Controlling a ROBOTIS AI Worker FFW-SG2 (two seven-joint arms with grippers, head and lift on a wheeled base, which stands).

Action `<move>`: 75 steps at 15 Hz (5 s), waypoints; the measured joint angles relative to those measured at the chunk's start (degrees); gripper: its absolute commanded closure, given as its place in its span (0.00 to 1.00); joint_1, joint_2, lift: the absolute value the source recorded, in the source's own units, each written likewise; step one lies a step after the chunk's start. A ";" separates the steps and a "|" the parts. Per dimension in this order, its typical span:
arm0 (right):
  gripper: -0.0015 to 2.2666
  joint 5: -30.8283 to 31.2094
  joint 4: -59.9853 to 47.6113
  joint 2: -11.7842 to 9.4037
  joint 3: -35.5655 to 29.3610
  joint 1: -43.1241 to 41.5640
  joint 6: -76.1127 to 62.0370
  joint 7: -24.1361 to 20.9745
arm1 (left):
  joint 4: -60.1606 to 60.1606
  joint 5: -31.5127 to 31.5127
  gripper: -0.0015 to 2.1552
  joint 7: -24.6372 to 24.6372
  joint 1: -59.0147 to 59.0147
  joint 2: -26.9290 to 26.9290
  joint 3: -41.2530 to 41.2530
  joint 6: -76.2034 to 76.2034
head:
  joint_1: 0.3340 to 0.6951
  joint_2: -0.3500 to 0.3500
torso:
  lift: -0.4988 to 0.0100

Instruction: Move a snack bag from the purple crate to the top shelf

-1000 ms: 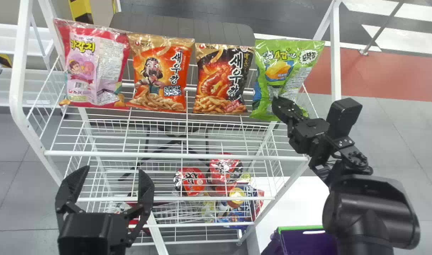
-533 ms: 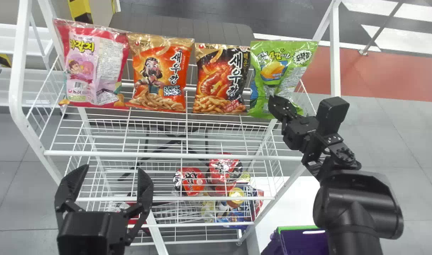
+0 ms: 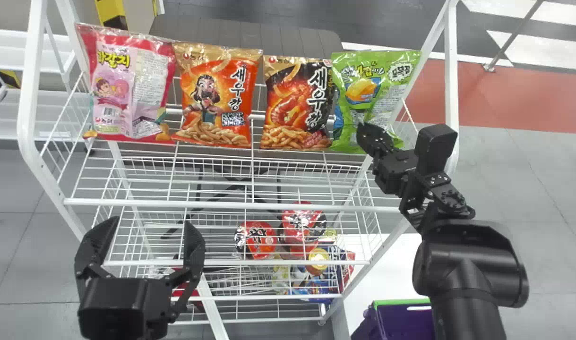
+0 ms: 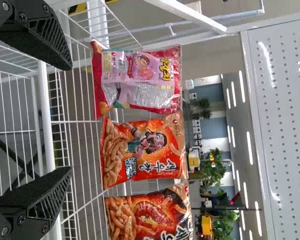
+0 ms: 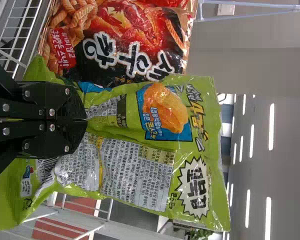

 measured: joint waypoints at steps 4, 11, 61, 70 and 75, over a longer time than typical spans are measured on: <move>0.88 1.32 2.51 0.00 0.06 -1.24 -0.99 -1.55 | -0.04 0.07 0.05 0.16 0.00 0.17 0.01 0.13 | 1.00 0.24 | 0.98; 0.84 3.33 5.11 0.00 0.61 -1.82 -3.49 -3.18 | -0.08 0.09 0.05 0.15 0.09 0.29 -0.07 0.11 | 1.00 0.24 | 0.98; 0.08 -1.30 -1.83 0.00 2.43 4.16 -4.53 -6.80 | 1.11 0.25 0.05 0.27 -0.58 0.21 -0.85 0.14 | 1.00 0.23 | 0.98; 0.08 -6.92 -24.65 0.00 8.22 20.12 5.63 -7.80 | 0.79 0.17 0.05 0.30 -0.38 0.22 -0.31 -0.02 | 1.00 0.31 | 0.98; 0.08 -10.11 -35.38 0.00 8.69 31.47 6.06 -7.66 | -1.43 1.60 0.05 -0.94 -1.48 -0.29 3.64 2.05 | 1.00 0.37 | 0.98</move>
